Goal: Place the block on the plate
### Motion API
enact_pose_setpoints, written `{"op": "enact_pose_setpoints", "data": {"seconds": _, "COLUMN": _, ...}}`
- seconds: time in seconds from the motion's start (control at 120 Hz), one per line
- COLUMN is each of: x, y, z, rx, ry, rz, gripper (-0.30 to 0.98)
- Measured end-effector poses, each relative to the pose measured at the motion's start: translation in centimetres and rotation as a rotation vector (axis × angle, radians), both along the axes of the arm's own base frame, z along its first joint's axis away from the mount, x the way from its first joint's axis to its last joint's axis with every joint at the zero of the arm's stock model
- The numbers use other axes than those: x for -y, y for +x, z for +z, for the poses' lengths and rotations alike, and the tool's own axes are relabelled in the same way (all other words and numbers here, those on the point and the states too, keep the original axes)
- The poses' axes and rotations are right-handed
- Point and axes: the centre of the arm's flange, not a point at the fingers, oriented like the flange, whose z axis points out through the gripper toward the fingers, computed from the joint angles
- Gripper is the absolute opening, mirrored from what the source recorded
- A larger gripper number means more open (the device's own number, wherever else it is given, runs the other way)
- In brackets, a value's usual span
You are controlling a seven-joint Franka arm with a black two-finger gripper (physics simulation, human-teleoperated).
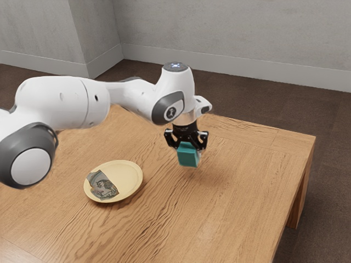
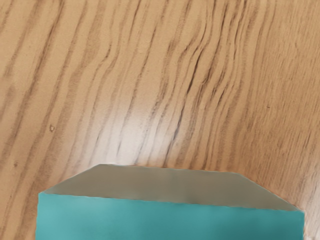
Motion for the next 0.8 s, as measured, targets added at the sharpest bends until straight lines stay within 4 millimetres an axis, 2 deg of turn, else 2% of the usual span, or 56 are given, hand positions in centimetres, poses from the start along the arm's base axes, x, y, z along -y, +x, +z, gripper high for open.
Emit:
{"op": "enact_pose_setpoints", "data": {"seconds": 0.108, "x": -3.8, "y": -2.9, "z": 3.1, "rx": -0.017, "ry": 0.017, "rz": 0.045, "gripper": 0.39}}
{"op": "enact_pose_setpoints", "data": {"seconds": 0.192, "x": -7.1, "y": -5.3, "z": 3.9, "rx": -0.047, "ry": 0.027, "rz": 0.089, "gripper": 0.39}}
{"op": "enact_pose_setpoints", "data": {"seconds": 0.308, "x": -11.5, "y": -8.4, "z": 4.0, "rx": -0.088, "ry": 0.031, "rz": 0.152, "gripper": 0.4}}
{"op": "enact_pose_setpoints", "data": {"seconds": 0.408, "x": -15.2, "y": -10.6, "z": 3.4, "rx": -0.124, "ry": 0.028, "rz": 0.209, "gripper": 0.4}}
{"op": "enact_pose_setpoints", "data": {"seconds": 0.575, "x": -20.8, "y": -12.2, "z": 2.1, "rx": -0.163, "ry": 0.018, "rz": 0.291, "gripper": 0.41}}
{"op": "enact_pose_setpoints", "data": {"seconds": 0.658, "x": -22.3, "y": -12.7, "z": 1.3, "rx": -0.179, "ry": 0.012, "rz": 0.308, "gripper": 0.41}}
{"op": "enact_pose_setpoints", "data": {"seconds": 0.8, "x": -22.4, "y": -12.7, "z": -1.0, "rx": -0.206, "ry": -0.004, "rz": 0.309, "gripper": 0.46}}
